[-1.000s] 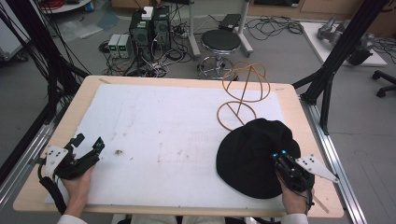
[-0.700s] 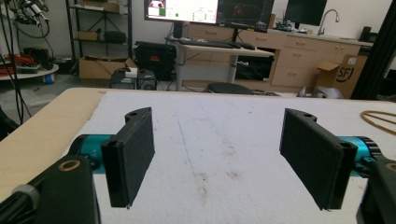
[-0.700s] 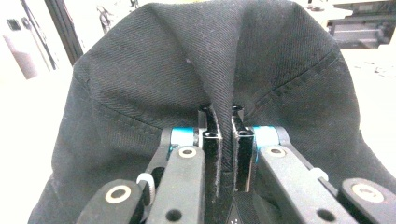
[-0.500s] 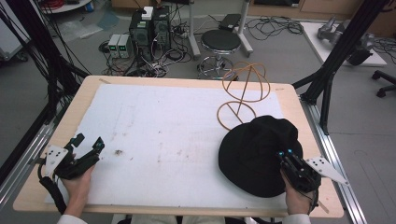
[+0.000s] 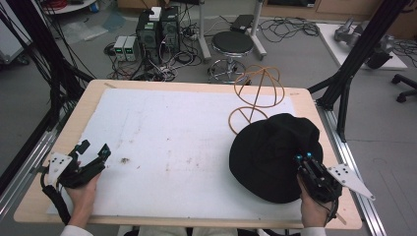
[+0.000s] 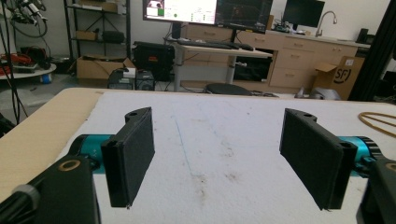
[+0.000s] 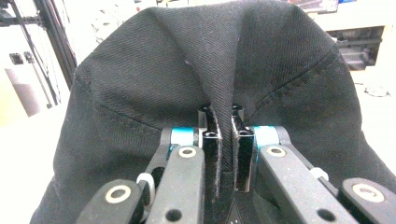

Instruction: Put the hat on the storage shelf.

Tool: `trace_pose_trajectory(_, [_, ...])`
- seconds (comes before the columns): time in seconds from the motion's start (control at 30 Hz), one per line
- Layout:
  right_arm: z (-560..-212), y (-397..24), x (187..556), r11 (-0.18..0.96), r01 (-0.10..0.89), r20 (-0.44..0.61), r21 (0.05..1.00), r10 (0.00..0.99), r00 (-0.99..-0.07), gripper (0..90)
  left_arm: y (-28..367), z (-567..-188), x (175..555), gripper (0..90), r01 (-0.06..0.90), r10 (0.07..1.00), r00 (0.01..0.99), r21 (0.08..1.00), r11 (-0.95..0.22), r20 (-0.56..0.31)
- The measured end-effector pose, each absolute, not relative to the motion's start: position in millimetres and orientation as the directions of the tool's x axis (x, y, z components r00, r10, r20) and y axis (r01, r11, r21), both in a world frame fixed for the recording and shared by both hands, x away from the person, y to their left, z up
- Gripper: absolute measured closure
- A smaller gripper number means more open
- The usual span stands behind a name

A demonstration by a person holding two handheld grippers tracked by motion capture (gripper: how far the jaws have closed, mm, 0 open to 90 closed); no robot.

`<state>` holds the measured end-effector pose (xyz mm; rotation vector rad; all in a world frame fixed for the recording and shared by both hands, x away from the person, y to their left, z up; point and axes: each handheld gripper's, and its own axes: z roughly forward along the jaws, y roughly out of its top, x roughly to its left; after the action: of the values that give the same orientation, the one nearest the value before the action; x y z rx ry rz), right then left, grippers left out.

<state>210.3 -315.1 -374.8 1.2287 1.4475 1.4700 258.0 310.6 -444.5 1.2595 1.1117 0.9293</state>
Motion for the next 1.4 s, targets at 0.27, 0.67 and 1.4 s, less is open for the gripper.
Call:
trace_pose_trajectory(0.27, [-361.4, -316.1, 203.5, -0.114, 0.080, 0.131, 0.990, 0.955, -0.265, 86.4, 312.3, -444.8, 258.1, 26.5, 0.058, 0.964, 0.232, 0.991, 0.117, -0.127])
trace_pose_trajectory(0.67, [-334.1, -323.0, 191.9, -0.094, 0.010, 0.093, 0.996, 0.963, -0.251, 86.3, 317.3, -445.7, 258.4, 26.5, 0.060, 0.963, 0.222, 0.988, 0.144, -0.153])
trace_pose_trajectory(1.4, [-270.4, -331.2, 194.7, -0.095, -0.132, 0.058, 0.987, 0.964, -0.258, 86.2, 317.0, -445.4, 258.9, 26.5, 0.059, 0.963, 0.217, 0.987, 0.148, -0.158])
